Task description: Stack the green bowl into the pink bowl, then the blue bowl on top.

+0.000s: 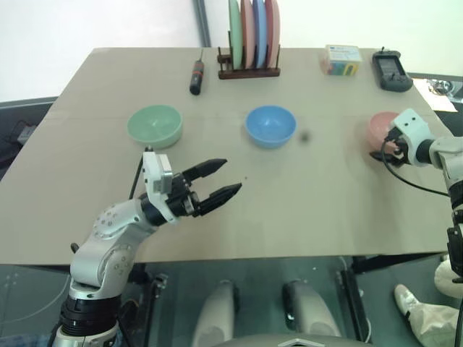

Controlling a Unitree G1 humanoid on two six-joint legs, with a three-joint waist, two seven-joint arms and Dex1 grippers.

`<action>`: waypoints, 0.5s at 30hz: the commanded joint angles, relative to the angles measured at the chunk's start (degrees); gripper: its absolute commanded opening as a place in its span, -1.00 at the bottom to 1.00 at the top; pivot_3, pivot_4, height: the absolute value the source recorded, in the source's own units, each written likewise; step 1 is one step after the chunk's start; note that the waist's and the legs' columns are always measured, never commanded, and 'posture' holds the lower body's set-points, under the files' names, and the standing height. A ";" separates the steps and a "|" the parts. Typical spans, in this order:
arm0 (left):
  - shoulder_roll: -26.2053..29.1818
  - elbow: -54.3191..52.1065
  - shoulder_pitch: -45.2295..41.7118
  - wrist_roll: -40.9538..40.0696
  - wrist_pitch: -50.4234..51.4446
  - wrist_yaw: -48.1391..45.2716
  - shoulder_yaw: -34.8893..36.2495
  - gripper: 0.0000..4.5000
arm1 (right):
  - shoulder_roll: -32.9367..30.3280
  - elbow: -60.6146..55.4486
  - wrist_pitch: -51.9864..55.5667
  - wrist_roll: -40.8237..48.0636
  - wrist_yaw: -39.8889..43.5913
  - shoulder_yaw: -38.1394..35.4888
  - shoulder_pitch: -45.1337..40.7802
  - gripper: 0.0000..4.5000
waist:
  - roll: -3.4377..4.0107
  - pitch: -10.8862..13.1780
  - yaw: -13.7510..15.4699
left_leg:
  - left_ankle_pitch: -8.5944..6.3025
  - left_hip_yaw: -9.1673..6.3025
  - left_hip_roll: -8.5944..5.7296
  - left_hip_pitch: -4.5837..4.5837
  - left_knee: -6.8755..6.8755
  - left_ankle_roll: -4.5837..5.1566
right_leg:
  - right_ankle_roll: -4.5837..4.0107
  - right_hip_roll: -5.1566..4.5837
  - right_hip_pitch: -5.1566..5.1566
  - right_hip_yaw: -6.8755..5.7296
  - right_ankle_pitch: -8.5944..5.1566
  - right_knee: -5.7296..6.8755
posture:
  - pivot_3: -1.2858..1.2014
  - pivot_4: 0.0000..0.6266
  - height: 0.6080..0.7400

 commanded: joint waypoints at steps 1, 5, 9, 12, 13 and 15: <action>-0.61 -1.06 0.07 0.76 -1.69 0.02 -0.58 0.61 | -0.23 4.75 -3.81 -3.08 0.99 1.25 -4.63 0.48 | 0.00 0.00 -0.13 | 0.00 0.00 0.00 0.00 -0.01 0.00 | 0.00 0.00 0.00 0.00 0.00 0.00 | 0.03 -0.52 1.00; -1.49 -1.68 0.81 1.13 -2.09 0.82 -0.54 0.61 | 0.09 7.88 -6.02 -4.94 1.68 1.91 -6.88 -0.19 | 0.00 0.00 -0.17 | 0.00 0.02 0.00 0.03 0.00 0.00 | 0.00 0.00 0.00 0.03 0.00 0.02 | 0.03 -0.52 1.00; -1.61 -2.09 1.53 1.10 -2.31 1.14 -0.23 0.61 | 0.27 9.27 -7.11 -6.01 2.78 2.05 -7.66 -0.95 | 0.01 0.00 -0.16 | 0.00 0.01 0.00 0.03 0.00 0.00 | 0.00 0.00 0.00 0.02 0.00 0.03 | 0.03 -0.52 1.00; -1.49 -2.44 1.99 1.07 -2.37 1.31 -0.07 0.61 | 0.26 9.47 -8.37 -6.55 3.03 1.86 -7.81 -0.95 | 0.01 0.00 -0.18 | 0.00 0.02 0.00 0.04 0.00 0.00 | 0.00 0.00 0.00 0.04 0.00 0.03 | 0.03 -0.52 1.00; -1.42 -2.48 2.08 1.06 -2.40 1.32 -0.06 0.61 | 0.27 9.34 -8.93 -6.67 2.93 1.74 -7.86 -0.95 | 0.01 0.01 -0.18 | 0.00 0.02 0.00 0.04 0.00 0.00 | 0.00 0.00 0.00 0.04 0.00 0.03 | 0.03 -0.52 1.00; -1.20 -2.28 1.96 1.11 -2.42 1.32 -0.02 0.61 | 0.34 8.46 -10.13 -6.01 4.30 1.04 -8.04 -0.95 | 0.02 0.01 -0.17 | 0.00 0.02 0.00 0.04 -0.01 0.00 | 0.00 0.00 0.00 0.04 0.00 0.03 | 0.03 -0.52 1.00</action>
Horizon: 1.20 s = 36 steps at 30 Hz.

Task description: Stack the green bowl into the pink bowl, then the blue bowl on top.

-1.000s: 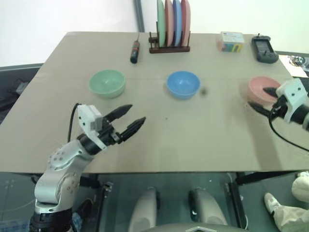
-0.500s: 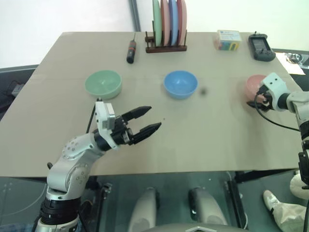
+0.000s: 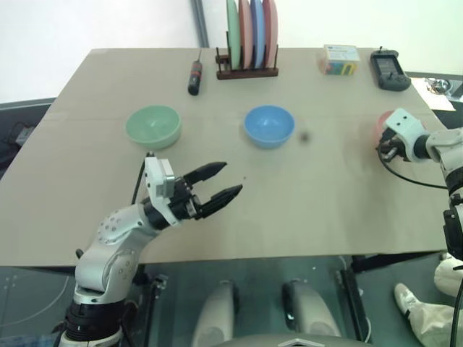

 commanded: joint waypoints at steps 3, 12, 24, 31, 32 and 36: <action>0.89 -1.73 -0.37 0.29 -1.29 -0.17 0.88 0.61 | -0.92 -3.81 0.53 2.17 7.25 -1.80 -3.12 -0.95 | 0.01 0.01 -0.01 | 0.00 0.01 0.00 0.00 0.00 0.00 | 0.00 0.00 0.00 0.01 0.00 0.00 | 0.03 -0.52 1.00; 2.77 0.46 0.07 0.65 -1.48 -0.64 2.90 0.61 | -5.71 -64.31 24.60 16.70 29.06 -1.51 14.21 -0.95 | 0.22 0.13 0.52 | 0.00 -0.23 0.04 -0.06 -0.08 0.00 | 0.01 0.01 -0.03 -0.26 -0.01 0.04 | 0.03 -0.52 1.00; 3.86 3.58 -0.16 1.80 -2.24 -1.27 4.36 0.61 | 2.75 -96.97 38.97 11.36 13.08 15.32 22.94 -0.95 | 0.04 0.02 0.61 | 0.00 -0.22 0.04 -0.06 0.09 -0.01 | -0.20 -0.01 0.00 -0.29 -0.15 0.03 | 0.03 -0.52 1.00; 4.14 3.24 -0.03 1.61 -2.26 -1.16 4.97 0.61 | 3.53 -93.58 36.58 9.60 11.69 16.81 21.71 -0.23 | 0.04 0.03 0.48 | 0.00 -0.22 0.03 -0.07 0.04 -0.01 | 0.00 -0.03 -0.02 -0.29 -0.02 0.02 | 0.03 -0.52 1.00; 4.15 3.33 -0.05 1.65 -2.32 -1.21 4.99 0.61 | 3.49 -93.40 36.41 9.65 11.81 16.65 21.56 -0.09 | 0.04 0.03 0.46 | 0.00 -0.22 0.03 -0.07 0.04 -0.01 | 0.00 -0.03 -0.02 -0.29 -0.02 0.02 | 0.03 -0.52 1.00; 4.01 3.21 -0.22 2.02 -2.41 -0.86 4.66 0.61 | 3.82 -93.53 36.89 11.44 11.69 14.28 21.31 0.65 | 0.04 0.03 0.42 | 0.00 -0.22 0.03 -0.07 0.04 -0.01 | 0.00 -0.02 -0.02 -0.30 -0.02 0.03 | 0.03 -0.52 1.00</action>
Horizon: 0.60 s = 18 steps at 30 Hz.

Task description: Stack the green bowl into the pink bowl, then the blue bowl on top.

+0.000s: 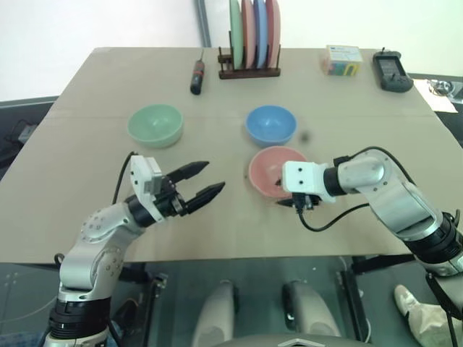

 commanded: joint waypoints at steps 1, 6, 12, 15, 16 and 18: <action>0.31 -1.32 -0.49 0.73 -1.31 0.82 1.07 0.61 | 0.02 -1.43 0.43 2.59 -0.59 -5.21 -1.46 0.85 | 0.00 0.00 0.00 | 0.00 0.01 0.00 0.00 0.00 0.00 | 0.00 0.00 0.00 0.00 0.00 0.00 | 0.03 -0.52 1.00; 1.44 -0.36 -3.00 5.85 1.21 7.89 1.15 0.61 | -0.14 -2.99 4.31 11.49 -0.83 -16.53 -0.76 0.97 | -0.02 0.01 0.25 | 0.00 -0.01 0.00 -0.01 0.00 0.00 | 0.00 0.00 0.01 0.00 0.01 0.00 | 0.03 -0.52 1.00; 7.02 4.28 -8.58 12.68 4.09 9.90 -0.76 0.61 | 1.71 -6.23 11.48 13.51 -10.83 -24.56 0.39 0.97 | 0.00 0.02 0.03 | 0.00 0.00 0.00 0.00 -0.03 0.00 | 0.01 0.02 0.00 0.00 0.00 0.01 | 0.03 -0.52 1.00; 8.87 7.17 -12.52 14.13 4.96 9.16 -1.21 0.61 | 1.70 -6.06 18.84 17.11 -13.63 -29.84 -1.22 0.97 | -0.01 0.02 0.04 | 0.00 0.00 0.00 -0.03 -0.03 0.00 | 0.01 0.01 -0.02 0.00 0.00 0.00 | 0.03 -0.52 1.00; 9.83 9.09 -14.84 14.71 6.12 8.80 -1.73 0.61 | 2.62 -5.07 21.76 19.73 -14.38 -33.38 -2.20 0.97 | -0.02 0.03 0.07 | 0.00 0.01 0.00 -0.03 -0.04 0.00 | 0.01 0.01 -0.02 0.00 0.00 0.00 | 0.03 -0.52 1.00; 11.50 13.07 -19.32 16.57 7.74 8.29 -3.25 0.61 | 4.42 -3.01 25.18 26.42 -13.75 -40.13 -3.51 0.97 | -0.02 0.04 0.18 | 0.00 -0.02 -0.01 -0.06 -0.03 0.00 | 0.01 0.01 -0.03 -0.02 0.01 0.00 | 0.03 -0.52 1.00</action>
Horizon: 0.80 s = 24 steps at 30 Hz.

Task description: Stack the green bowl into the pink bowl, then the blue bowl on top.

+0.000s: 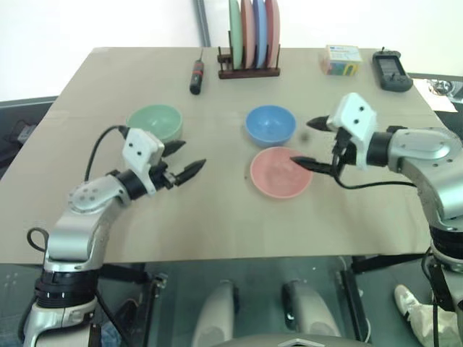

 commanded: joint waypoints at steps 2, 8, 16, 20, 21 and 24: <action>2.90 6.65 -7.84 3.79 0.52 -1.19 -1.96 0.61 | 2.92 1.03 7.72 12.52 -1.73 -15.40 -3.40 0.97 | 0.00 0.00 0.02 | 0.00 -0.02 0.00 0.01 0.00 0.00 | 0.00 0.01 0.01 -0.02 0.00 0.00 | 0.03 -0.52 1.00; 4.24 16.48 -14.53 8.72 -1.78 -2.50 -4.63 0.61 | 0.20 -2.73 6.27 19.99 -0.49 -20.27 3.57 0.97 | 0.00 0.01 -0.03 | 0.00 -0.01 -0.01 -0.02 -0.19 0.01 | 0.01 -0.01 -0.04 -0.02 0.00 -0.06 | 0.03 -0.52 1.00; 7.42 29.40 -21.91 19.00 -1.90 -2.89 -10.80 0.61 | -2.58 -4.42 1.39 29.25 0.97 -25.97 12.67 0.97 | -0.02 0.02 -0.44 | 0.00 0.05 -0.02 -0.04 -0.19 0.01 | 0.02 0.00 -0.09 0.04 0.00 -0.04 | 0.03 -0.52 1.00; 7.52 33.28 -23.98 21.68 -1.57 -2.37 -11.94 0.61 | -4.42 -2.77 0.26 32.47 0.92 -28.53 15.19 0.97 | -0.02 0.02 -0.29 | 0.00 0.02 -0.01 -0.04 -0.15 0.01 | 0.03 0.00 -0.09 0.03 0.00 -0.02 | 0.03 -0.52 1.00; 7.52 33.98 -24.25 22.19 -1.72 -2.19 -12.06 0.61 | -4.78 -2.60 -0.13 32.95 0.81 -28.69 15.63 0.97 | -0.03 0.02 -0.26 | 0.00 0.02 -0.01 -0.05 -0.14 0.01 | 0.03 0.00 -0.09 0.03 0.00 -0.01 | 0.03 -0.52 1.00; 7.61 37.12 -25.61 24.41 -2.45 -1.32 -12.53 0.61 | -5.77 -2.42 -0.70 35.93 1.38 -30.06 17.20 0.97 | -0.03 0.02 -0.24 | 0.00 0.03 -0.01 -0.05 -0.14 0.01 | 0.03 0.00 -0.08 0.04 0.00 -0.02 | 0.03 -0.52 1.00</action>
